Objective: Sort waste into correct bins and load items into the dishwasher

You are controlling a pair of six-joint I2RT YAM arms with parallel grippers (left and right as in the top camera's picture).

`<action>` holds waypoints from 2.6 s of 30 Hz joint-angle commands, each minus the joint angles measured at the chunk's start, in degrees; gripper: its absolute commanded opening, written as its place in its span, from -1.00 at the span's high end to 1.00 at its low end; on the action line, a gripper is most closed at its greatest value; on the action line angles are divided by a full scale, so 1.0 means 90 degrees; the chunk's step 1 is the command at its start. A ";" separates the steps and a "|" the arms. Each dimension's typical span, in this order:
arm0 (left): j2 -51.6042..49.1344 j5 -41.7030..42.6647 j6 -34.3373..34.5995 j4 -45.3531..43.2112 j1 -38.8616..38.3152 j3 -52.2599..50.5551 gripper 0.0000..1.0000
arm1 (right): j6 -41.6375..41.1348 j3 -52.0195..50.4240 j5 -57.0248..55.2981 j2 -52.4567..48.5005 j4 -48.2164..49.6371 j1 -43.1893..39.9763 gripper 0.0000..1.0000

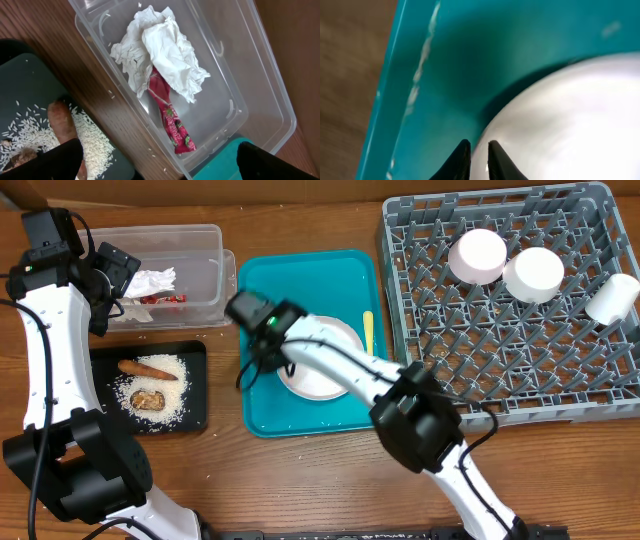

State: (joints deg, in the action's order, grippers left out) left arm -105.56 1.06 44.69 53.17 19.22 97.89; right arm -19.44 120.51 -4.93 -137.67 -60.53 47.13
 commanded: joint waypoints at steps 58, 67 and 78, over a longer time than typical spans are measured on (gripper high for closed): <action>-0.0010 -0.0019 0.0056 -0.0005 -0.0022 0.0058 -1.00 | 0.1632 -0.0209 0.1899 -0.0017 -0.1358 -0.2344 0.92; -0.0010 -0.0017 0.0056 -0.0005 -0.0022 0.0058 -1.00 | 0.1469 0.1044 0.2302 0.0129 -0.2072 -0.2460 0.92; -0.0010 -0.0019 0.0056 -0.0005 -0.0022 0.0058 -1.00 | 0.0794 0.4597 -0.0352 0.0799 -0.4058 -0.4107 0.92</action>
State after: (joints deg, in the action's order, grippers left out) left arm -105.56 1.06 44.71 53.17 19.22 97.89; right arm -9.91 156.18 2.57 -134.21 -94.26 13.96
